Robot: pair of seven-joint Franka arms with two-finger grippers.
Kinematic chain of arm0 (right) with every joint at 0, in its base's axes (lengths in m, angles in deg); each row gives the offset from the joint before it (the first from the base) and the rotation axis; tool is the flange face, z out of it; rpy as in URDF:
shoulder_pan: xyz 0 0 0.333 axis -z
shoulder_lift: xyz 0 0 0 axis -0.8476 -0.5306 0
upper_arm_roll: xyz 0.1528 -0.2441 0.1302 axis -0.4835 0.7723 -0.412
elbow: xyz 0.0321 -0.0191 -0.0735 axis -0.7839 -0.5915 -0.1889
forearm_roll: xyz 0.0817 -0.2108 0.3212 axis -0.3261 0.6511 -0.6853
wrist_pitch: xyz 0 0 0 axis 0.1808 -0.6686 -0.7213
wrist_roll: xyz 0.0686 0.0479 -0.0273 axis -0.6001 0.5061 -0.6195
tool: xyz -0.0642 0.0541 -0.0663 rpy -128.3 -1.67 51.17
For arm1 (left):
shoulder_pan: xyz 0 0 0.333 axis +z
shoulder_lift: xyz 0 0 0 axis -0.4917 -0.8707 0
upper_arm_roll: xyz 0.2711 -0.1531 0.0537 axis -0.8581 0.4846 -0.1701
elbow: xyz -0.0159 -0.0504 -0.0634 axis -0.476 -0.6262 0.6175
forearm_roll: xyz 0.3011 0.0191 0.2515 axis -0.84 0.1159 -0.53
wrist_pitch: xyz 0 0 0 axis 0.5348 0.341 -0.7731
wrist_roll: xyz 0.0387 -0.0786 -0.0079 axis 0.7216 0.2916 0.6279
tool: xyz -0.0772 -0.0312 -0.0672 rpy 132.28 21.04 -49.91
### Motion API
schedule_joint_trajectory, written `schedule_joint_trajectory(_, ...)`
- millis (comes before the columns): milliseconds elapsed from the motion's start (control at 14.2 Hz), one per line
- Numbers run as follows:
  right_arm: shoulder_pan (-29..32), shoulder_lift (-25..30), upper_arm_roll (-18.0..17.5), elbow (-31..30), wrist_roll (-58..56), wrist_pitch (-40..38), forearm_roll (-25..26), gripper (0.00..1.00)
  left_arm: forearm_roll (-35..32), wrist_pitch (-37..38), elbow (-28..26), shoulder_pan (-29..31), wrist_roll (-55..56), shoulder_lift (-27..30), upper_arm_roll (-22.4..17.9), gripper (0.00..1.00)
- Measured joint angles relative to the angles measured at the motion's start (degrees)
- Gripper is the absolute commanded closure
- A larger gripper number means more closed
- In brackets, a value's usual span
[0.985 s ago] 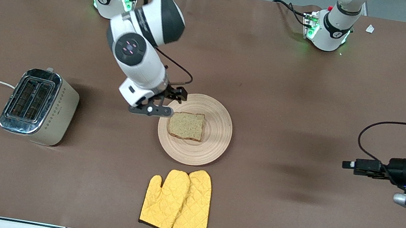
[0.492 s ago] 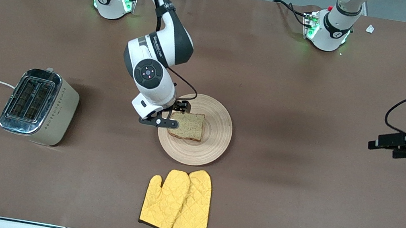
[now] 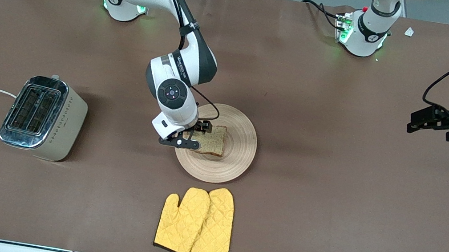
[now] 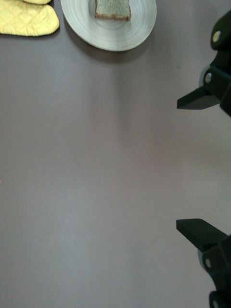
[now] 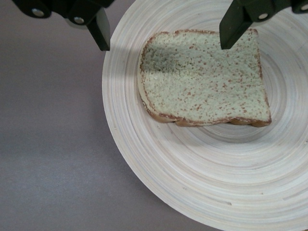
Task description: Move plate and put bread in toaster
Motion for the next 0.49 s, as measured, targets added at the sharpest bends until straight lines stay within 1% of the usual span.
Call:
schedule_joint_trajectory(70,0.0,-0.13,0.03,0.0,0.0,0.39,0.0,0.0,0.0,0.25,-0.12,-2.19,-0.16,0.68,-3.04,0.0)
schedule_joint_trajectory(141,-0.02,-0.26,0.03,0.0,0.0,1.02,0.0,0.0,0.0,0.37,-0.31,-3.41,-0.44,1.23,-4.99,0.0)
schedule_joint_trajectory(211,-0.09,-0.47,0.03,0.0,0.0,1.63,0.0,0.0,0.0,0.48,-0.82,-4.07,-0.63,1.93,-6.1,0.0)
schedule_joint_trajectory(492,-0.29,-2.0,0.03,0.0,0.01,4.84,0.0,0.0,-0.01,0.68,-5.07,-4.59,-0.76,5.92,-7.49,0.0)
